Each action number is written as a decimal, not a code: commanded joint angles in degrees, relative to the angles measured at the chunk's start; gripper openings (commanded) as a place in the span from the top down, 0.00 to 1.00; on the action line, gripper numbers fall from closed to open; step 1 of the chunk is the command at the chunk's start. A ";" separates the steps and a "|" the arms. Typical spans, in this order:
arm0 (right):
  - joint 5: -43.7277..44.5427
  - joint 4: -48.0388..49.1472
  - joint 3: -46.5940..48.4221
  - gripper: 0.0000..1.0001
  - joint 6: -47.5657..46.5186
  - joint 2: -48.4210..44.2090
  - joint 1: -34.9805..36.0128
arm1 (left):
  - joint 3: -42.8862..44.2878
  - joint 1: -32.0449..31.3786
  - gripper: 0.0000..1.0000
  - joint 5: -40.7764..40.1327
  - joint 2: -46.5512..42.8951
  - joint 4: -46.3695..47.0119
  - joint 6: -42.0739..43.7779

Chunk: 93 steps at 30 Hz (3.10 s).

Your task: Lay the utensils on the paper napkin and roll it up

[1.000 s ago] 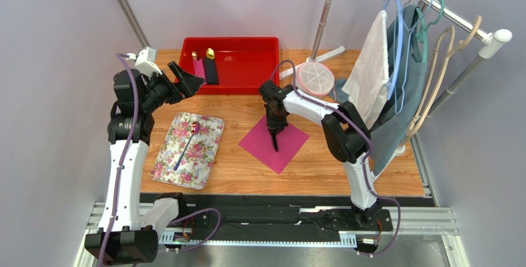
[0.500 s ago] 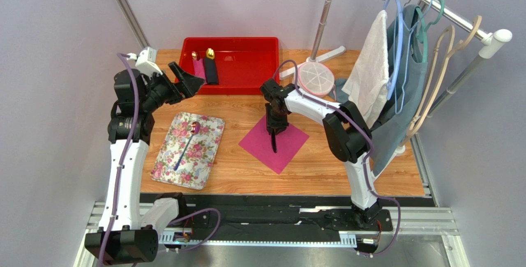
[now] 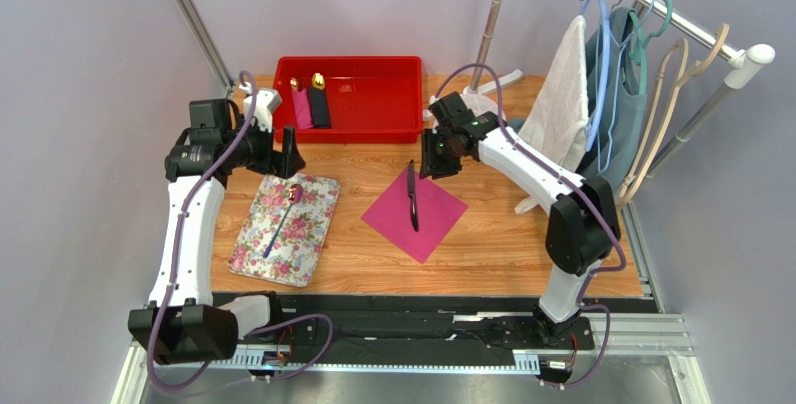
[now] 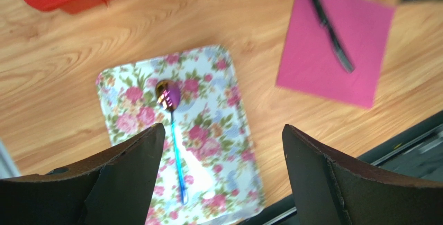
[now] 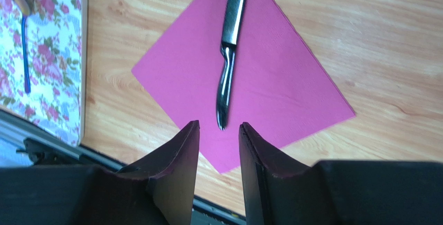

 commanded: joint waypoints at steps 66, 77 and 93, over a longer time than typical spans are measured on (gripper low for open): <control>-10.31 4.17 -13.80 0.61 -8.50 -15.21 -13.42 | 20.04 -41.43 1.00 -26.31 35.62 1.63 -49.51; -10.74 4.61 -14.59 0.62 -8.42 -14.95 -13.68 | 26.02 -44.44 1.00 -29.06 49.79 4.88 -54.88; -12.24 5.49 -15.03 0.61 -7.89 -14.16 -14.03 | 27.26 -41.45 1.00 -30.73 56.92 6.20 -52.68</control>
